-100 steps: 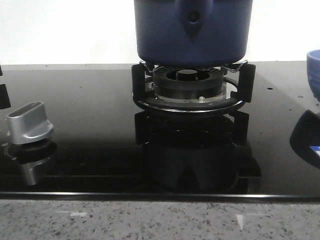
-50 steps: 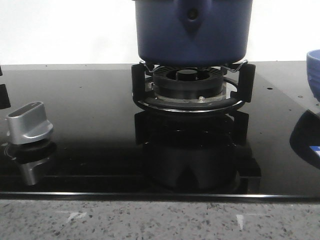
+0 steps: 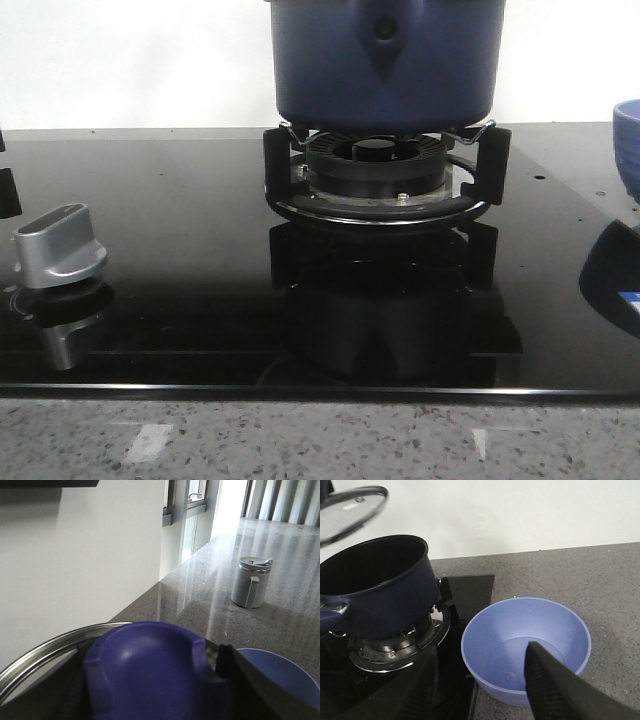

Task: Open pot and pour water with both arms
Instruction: 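Lift the glass lid up off the blue pot with the left gripper, then reach the right gripper to the light blue bowl rim and grasp it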

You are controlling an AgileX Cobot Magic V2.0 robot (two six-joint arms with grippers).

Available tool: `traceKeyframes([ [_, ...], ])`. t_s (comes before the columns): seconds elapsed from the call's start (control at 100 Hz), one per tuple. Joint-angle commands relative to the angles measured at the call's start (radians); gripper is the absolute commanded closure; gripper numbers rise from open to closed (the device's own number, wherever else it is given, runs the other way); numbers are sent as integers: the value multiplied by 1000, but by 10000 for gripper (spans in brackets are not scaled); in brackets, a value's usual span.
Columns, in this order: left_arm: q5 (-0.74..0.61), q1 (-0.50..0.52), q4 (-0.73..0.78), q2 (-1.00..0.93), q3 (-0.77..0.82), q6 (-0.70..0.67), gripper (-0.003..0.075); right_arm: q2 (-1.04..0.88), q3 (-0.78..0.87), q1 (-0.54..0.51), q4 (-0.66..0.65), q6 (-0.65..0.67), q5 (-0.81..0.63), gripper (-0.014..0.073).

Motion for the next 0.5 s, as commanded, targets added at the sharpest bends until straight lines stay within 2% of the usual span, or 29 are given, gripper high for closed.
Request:
traceKeyframes([
  [0.0,49,29,-15,-100,-41,-78,541,22,-24,2,-5,-7,-57,243],
  [0.1,61,68,39,-146,-20,-136,540,22,-24,2,-5,-7,-44,243],
  [0.21,72,107,48,-212,39,-140,540,22,-24,2,-5,-7,-25,243],
  [0.49,36,195,48,-445,321,-136,539,22,-24,2,-4,-7,56,243],
])
